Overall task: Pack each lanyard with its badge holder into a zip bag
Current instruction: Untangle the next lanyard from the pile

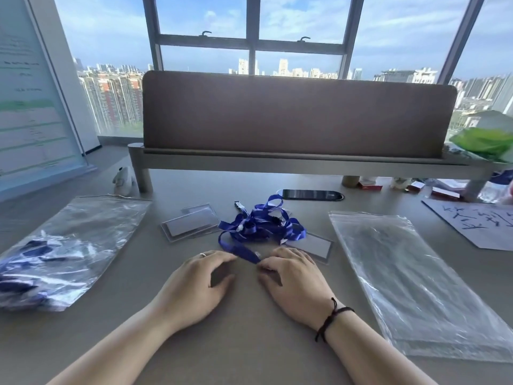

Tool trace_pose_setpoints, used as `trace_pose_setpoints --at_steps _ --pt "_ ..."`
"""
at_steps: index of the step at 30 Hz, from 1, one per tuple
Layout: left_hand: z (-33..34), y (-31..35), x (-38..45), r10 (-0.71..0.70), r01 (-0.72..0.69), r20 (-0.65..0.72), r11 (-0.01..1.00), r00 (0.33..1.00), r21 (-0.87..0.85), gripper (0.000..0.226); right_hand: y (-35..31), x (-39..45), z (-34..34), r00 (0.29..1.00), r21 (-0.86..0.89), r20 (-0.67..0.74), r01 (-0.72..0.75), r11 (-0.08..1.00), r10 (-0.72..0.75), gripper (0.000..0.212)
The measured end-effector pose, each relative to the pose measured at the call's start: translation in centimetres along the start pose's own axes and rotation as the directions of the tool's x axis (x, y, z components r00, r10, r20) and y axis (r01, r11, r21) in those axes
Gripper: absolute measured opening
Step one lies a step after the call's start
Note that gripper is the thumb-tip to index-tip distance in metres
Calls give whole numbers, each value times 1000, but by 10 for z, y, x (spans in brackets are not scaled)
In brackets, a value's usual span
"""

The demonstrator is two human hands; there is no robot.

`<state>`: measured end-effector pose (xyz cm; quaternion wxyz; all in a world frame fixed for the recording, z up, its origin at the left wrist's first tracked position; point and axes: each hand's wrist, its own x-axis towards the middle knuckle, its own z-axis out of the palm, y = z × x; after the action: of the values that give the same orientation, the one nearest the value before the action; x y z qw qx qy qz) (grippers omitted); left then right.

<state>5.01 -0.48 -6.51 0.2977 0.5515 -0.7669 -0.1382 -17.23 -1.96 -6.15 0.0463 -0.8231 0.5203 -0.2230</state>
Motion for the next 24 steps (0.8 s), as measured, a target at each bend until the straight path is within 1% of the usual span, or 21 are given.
trace_pose_setpoints --at_steps 2,4,6,7,9,10,11,12,13,14,15,17,18,20,21,22,24 --pt "-1 -2 0 3 -3 13 1000 1000 -18 39 -6 -3 -1 1000 113 -9 18 993 -17 18" --pt "-2 -4 -1 26 -26 36 1000 999 8 47 -14 -7 -2 1000 198 -1 22 980 -23 14" --pt "0 -5 -1 82 -86 61 993 995 78 55 -22 -12 -4 1000 347 21 -14 938 7 13" --pt "-1 -2 -2 92 -101 82 988 992 115 52 -27 -14 -6 998 466 41 -54 883 39 14" --pt "-2 1 -4 102 -119 117 981 988 153 32 -35 -16 -12 993 694 87 -121 710 84 19" --pt "-2 2 -4 113 -129 117 980 987 149 23 -38 -16 -16 990 771 106 -142 621 94 20" --pt "-3 1 -3 103 -114 110 988 989 104 19 -39 -17 -19 986 821 129 -165 546 103 20" --pt "-3 1 -3 86 -87 77 996 993 10 19 -39 -17 -22 983 845 150 -185 502 110 20" --pt "-4 2 -2 41 -36 36 991 999 -131 16 -39 -18 -24 980 847 162 -199 493 118 19" --pt "-4 0 0 -13 14 6 958 1000 -286 15 -38 -18 -23 978 832 168 -209 513 126 20" --pt "-6 1 2 -85 76 -4 907 996 -414 21 -36 -19 -20 975 804 173 -220 553 136 20" --pt "-10 5 5 -224 161 -30 781 974 -604 31 -31 -20 -12 973 720 165 -230 654 160 23" --pt "-13 7 6 -292 184 -34 685 956 -705 33 -29 -20 -8 975 666 141 -221 712 172 25" --pt "-19 12 7 -403 207 27 410 915 -889 38 -28 -20 -4 985 518 71 -170 838 157 31" --pt "-21 12 7 -423 205 66 293 904 -934 39 -29 -18 -3 990 428 36 -136 893 133 35" --pt "-23 14 7 -424 202 94 219 901 -955 37 -31 -17 -3 994 333 7 -106 937 109 40" --pt "-25 15 8 -409 171 120 91 905 -981 32 -37 -11 -2 994 167 -26 -101 981 107 50"
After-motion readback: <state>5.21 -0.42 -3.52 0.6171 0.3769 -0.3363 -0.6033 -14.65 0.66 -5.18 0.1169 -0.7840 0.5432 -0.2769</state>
